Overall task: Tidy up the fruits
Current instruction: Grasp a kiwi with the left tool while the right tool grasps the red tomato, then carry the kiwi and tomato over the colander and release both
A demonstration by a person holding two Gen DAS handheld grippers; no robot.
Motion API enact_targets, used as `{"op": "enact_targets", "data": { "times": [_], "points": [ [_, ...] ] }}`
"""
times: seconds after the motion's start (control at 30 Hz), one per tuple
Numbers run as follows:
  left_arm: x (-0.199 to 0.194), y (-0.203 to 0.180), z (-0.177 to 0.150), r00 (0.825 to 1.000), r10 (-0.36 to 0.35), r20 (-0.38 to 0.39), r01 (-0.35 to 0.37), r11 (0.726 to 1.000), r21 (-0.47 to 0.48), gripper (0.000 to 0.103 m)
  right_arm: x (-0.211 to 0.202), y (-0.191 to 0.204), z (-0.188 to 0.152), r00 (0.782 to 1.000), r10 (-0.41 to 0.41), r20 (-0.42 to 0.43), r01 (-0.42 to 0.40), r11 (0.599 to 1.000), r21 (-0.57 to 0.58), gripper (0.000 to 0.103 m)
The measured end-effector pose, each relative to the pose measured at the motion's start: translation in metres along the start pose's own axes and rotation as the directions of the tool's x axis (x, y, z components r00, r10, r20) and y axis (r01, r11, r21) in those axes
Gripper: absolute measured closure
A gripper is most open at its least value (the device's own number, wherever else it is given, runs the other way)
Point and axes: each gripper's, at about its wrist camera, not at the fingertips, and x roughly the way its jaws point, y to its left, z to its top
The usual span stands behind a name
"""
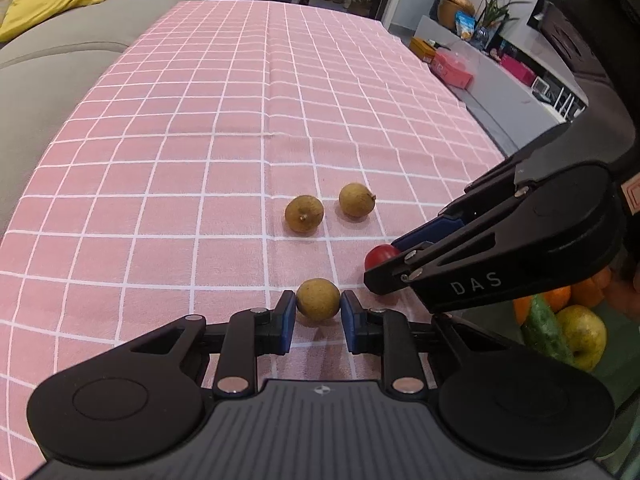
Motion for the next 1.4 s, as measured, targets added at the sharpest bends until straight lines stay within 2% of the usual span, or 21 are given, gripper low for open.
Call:
{"op": "enact_targets", "data": {
  "times": [0.23, 0.43, 0.7, 0.77, 0.87, 1.0, 1.17, 1.27, 1.4],
  "points": [
    [-0.03, -0.008, 0.01, 0.999, -0.016, 0.04, 0.016, 1.0, 0.014, 0.076, -0.04, 0.009, -0.007, 0.996, -0.01, 0.084, 0.009, 1.0, 0.012, 0.08],
    [-0.059, -0.025, 0.016, 0.997, -0.034, 0.069, 0.029, 0.998, 0.062, 0.076, -0.084, 0.016, -0.024, 0.983, -0.026, 0.179, 0.011, 0.997, 0.083, 0.08],
    [-0.089, -0.055, 0.017, 0.991, -0.096, 0.093, 0.085, 0.989, 0.122, 0.076, -0.14, 0.016, -0.068, 0.958, -0.066, 0.278, 0.01, 0.981, 0.196, 0.08],
    [-0.094, -0.062, 0.017, 0.987, -0.131, 0.095, 0.118, 0.985, 0.128, 0.076, -0.151, 0.014, -0.081, 0.954, -0.077, 0.288, 0.013, 0.976, 0.216, 0.08],
    [-0.099, -0.072, 0.018, 0.981, -0.174, 0.089, 0.16, 0.976, 0.15, 0.076, -0.163, 0.013, -0.104, 0.951, -0.099, 0.292, 0.026, 0.97, 0.243, 0.08],
    [-0.099, -0.092, 0.017, 0.98, -0.191, 0.062, 0.174, 0.962, 0.212, 0.076, -0.17, 0.012, -0.134, 0.952, -0.13, 0.276, 0.051, 0.959, 0.277, 0.08],
    [-0.091, -0.122, 0.007, 0.977, -0.215, -0.005, 0.207, 0.931, 0.301, 0.076, -0.167, 0.008, -0.166, 0.961, -0.151, 0.232, 0.073, 0.947, 0.312, 0.08],
    [-0.078, -0.138, 0.001, 0.977, -0.201, -0.069, 0.212, 0.913, 0.348, 0.076, -0.161, 0.01, -0.177, 0.966, -0.163, 0.202, 0.094, 0.945, 0.313, 0.08],
    [-0.059, -0.143, -0.005, 0.979, -0.147, -0.141, 0.189, 0.915, 0.356, 0.076, -0.148, 0.015, -0.184, 0.971, -0.185, 0.154, 0.138, 0.951, 0.275, 0.08]
  ]
}}
